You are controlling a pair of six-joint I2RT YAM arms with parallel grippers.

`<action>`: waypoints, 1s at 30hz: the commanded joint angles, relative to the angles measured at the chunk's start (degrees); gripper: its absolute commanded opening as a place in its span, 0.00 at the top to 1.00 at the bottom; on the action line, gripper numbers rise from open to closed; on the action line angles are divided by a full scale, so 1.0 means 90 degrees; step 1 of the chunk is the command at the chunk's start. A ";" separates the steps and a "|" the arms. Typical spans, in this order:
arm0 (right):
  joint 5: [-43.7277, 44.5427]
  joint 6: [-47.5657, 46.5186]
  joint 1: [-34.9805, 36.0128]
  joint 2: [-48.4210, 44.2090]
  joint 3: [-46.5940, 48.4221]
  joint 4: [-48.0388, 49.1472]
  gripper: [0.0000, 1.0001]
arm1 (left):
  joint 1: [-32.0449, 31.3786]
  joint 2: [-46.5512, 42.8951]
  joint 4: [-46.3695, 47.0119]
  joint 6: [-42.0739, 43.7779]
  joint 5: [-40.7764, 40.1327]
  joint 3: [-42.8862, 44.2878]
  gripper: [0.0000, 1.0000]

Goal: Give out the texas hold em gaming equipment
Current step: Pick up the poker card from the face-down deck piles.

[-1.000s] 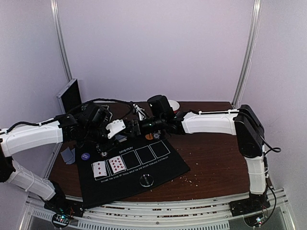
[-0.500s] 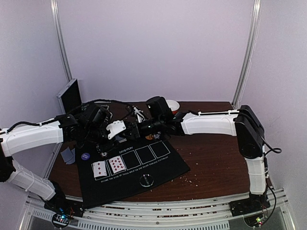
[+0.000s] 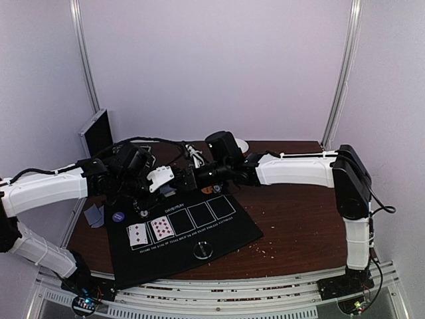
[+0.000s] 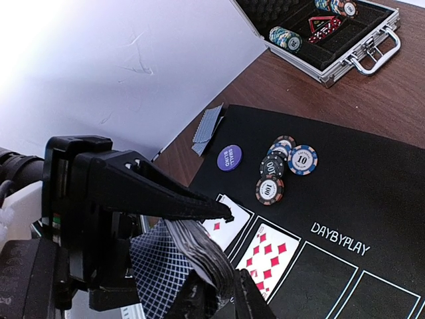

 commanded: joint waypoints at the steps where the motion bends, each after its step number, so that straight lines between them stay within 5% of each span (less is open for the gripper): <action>1: 0.0408 -0.0102 -0.0058 -0.0336 -0.0091 -0.0337 0.84 | -0.0005 -0.0018 0.0296 0.0019 0.0019 0.0013 0.53; 12: 0.0527 -0.0316 -0.0068 -0.0542 -0.0040 -0.0610 1.00 | -0.0005 0.0011 0.0291 0.0016 0.0002 0.0016 0.53; 23: 0.0552 -0.0662 -0.0477 -0.1379 -0.0707 -0.0571 1.00 | 0.0011 0.0114 0.0287 -0.0222 -0.0552 0.0069 0.53; 30: 0.2199 -0.1929 -0.0715 -0.2413 -0.1488 -0.1039 1.00 | 0.0472 0.0277 0.0208 -0.0623 -0.0756 0.0268 0.53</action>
